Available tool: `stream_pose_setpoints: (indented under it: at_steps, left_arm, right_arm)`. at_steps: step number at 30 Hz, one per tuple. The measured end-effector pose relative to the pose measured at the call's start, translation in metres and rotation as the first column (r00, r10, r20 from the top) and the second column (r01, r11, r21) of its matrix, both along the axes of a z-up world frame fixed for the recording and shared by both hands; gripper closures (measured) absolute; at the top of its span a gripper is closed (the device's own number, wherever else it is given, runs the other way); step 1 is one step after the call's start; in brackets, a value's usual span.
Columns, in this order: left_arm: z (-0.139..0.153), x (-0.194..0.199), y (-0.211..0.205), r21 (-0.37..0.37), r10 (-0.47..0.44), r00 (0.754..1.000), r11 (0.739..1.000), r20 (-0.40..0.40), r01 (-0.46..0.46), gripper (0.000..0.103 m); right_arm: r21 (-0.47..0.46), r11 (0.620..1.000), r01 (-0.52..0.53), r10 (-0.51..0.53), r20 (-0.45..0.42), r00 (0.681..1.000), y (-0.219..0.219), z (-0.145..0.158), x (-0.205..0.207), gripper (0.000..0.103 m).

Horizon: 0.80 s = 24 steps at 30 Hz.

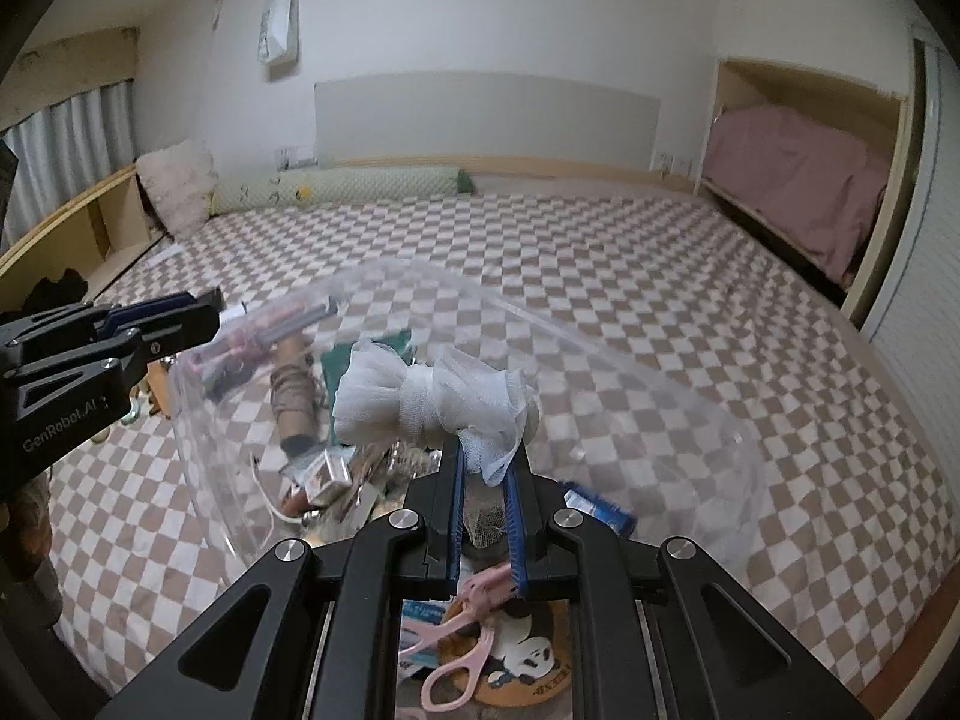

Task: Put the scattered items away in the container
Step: 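Open both tools to drop the cotton pad and lip gloss into the box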

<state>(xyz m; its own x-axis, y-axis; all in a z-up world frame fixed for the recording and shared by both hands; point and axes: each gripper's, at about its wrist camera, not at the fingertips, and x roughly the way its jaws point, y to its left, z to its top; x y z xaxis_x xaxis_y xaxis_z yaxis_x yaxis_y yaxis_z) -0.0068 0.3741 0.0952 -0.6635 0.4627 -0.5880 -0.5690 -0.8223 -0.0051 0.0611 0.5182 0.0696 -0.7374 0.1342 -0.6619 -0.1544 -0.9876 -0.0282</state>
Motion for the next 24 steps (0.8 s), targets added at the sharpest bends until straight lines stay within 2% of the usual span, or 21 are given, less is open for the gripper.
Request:
stream_pose_setpoints:
  at_steps: [24]
  left_arm:
    - [-0.029,0.002,0.006,-0.018,-0.005,0.998,1.000,0.067,0.006,0.082]
  right_arm:
    - [-0.022,1.000,0.007,-0.004,0.148,0.989,0.012,-0.033,0.002,0.090]
